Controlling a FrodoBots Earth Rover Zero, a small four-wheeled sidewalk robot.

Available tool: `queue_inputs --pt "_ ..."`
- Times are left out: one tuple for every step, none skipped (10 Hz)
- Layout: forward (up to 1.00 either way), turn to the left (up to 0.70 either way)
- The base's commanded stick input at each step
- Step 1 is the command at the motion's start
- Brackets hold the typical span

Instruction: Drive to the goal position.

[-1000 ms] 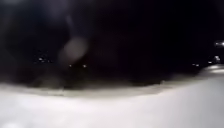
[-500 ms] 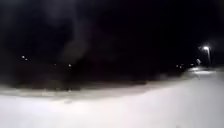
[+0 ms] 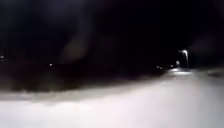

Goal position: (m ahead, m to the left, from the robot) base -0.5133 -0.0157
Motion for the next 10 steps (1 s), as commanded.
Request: queue_inputs --pt "0.00 -1.00" --pt "0.00 -1.00" --pt "0.00 -1.00" --pt "0.00 -1.00" --pt "0.00 -1.00" --pt "0.00 -1.00" --pt "0.00 -1.00" --pt "0.00 -1.00" --pt "0.00 -1.00" --pt "0.00 -1.00"
